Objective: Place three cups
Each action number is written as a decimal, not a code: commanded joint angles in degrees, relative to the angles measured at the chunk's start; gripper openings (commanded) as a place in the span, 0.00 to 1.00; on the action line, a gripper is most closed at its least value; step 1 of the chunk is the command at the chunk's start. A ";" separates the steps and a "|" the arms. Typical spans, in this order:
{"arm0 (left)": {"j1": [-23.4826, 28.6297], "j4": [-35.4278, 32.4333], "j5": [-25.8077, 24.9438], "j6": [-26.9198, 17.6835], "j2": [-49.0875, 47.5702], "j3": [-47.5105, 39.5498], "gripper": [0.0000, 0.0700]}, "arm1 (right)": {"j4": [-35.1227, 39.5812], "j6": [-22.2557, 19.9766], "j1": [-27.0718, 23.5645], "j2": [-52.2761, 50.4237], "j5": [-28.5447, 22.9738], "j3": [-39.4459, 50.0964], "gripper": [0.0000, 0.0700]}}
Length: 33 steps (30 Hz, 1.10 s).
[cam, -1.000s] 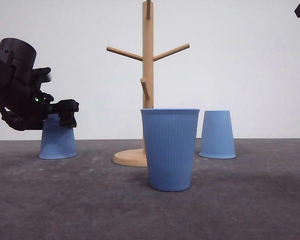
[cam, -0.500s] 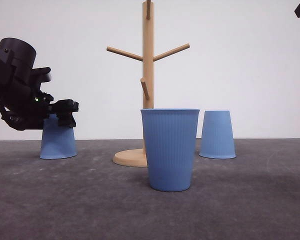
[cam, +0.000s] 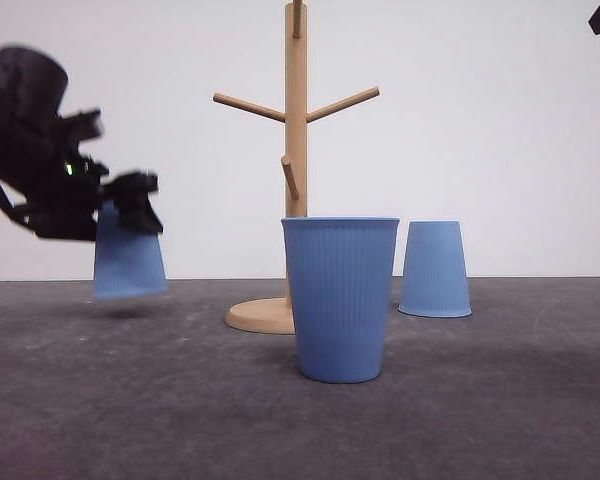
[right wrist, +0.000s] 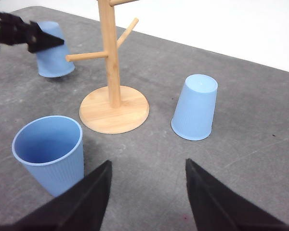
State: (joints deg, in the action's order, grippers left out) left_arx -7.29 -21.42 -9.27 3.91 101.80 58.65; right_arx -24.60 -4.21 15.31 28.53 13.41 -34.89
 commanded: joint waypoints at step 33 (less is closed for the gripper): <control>2.81 -13.16 -8.77 40.94 -24.63 -10.56 0.43 | 0.59 0.81 0.20 0.17 0.11 -0.46 0.44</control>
State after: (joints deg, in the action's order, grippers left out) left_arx -4.25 -31.20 -18.93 41.83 76.50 47.38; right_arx -24.60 -4.21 15.31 28.53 13.43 -34.89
